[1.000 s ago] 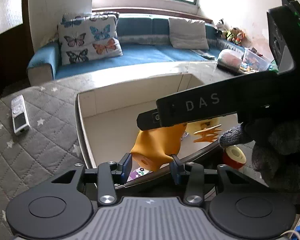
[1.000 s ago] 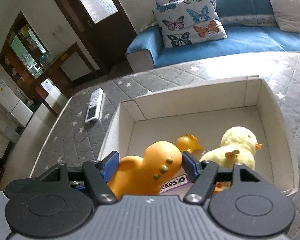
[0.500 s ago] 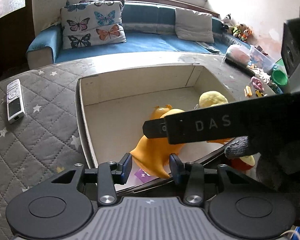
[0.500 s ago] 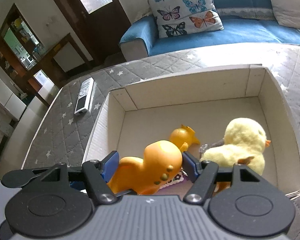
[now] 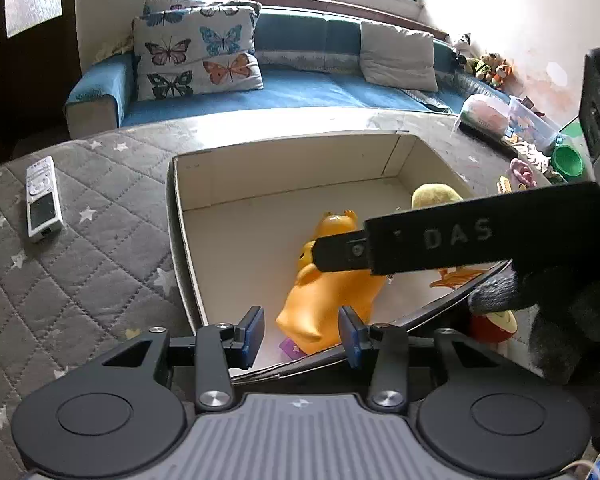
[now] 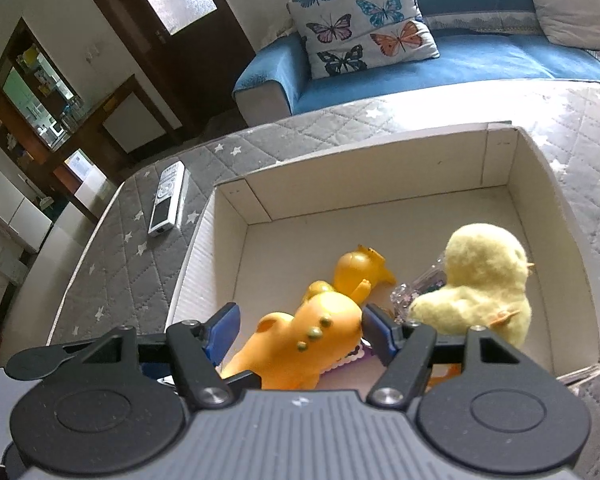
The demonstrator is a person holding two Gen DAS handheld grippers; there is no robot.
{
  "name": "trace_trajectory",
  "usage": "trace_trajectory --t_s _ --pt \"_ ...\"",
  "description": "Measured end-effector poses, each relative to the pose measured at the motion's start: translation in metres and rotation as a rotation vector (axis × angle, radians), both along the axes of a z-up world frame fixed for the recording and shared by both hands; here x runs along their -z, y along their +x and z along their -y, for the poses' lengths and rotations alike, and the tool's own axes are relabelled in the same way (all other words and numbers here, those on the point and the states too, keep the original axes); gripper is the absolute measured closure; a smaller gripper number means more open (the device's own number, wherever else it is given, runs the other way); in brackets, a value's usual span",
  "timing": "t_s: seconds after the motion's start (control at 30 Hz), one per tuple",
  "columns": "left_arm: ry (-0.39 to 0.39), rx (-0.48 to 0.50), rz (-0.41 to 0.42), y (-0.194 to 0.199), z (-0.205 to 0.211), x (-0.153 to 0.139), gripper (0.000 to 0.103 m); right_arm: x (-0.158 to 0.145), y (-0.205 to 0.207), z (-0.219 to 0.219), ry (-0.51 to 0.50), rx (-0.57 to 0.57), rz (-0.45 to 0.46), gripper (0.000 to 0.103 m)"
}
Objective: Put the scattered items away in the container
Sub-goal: 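Lower the toy into the box and open the right tool, then move the right tool down toward the red-and-yellow half-apple toy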
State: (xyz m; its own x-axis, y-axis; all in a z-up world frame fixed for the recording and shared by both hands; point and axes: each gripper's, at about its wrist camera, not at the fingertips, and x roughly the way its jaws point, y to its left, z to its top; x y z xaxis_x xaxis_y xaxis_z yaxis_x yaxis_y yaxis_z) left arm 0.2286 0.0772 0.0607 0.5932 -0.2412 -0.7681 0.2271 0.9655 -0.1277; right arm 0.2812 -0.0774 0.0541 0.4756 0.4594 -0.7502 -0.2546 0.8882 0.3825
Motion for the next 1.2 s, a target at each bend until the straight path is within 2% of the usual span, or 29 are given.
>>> trace_trajectory --t_s 0.4,0.7,0.9,1.2 --pt "-0.006 -0.043 0.067 -0.029 -0.005 -0.015 0.060 -0.029 -0.033 0.021 0.012 -0.022 0.087 0.033" --pt "-0.023 -0.013 0.120 -0.062 0.013 -0.027 0.060 -0.043 -0.067 0.056 0.001 -0.025 0.128 0.033" --pt "-0.031 0.012 0.109 -0.075 0.037 -0.019 0.060 -0.037 -0.083 0.084 -0.021 0.007 0.118 0.033" --pt "-0.045 0.046 0.059 -0.080 0.071 0.004 0.060 -0.011 -0.093 0.126 -0.072 0.071 0.079 0.033"
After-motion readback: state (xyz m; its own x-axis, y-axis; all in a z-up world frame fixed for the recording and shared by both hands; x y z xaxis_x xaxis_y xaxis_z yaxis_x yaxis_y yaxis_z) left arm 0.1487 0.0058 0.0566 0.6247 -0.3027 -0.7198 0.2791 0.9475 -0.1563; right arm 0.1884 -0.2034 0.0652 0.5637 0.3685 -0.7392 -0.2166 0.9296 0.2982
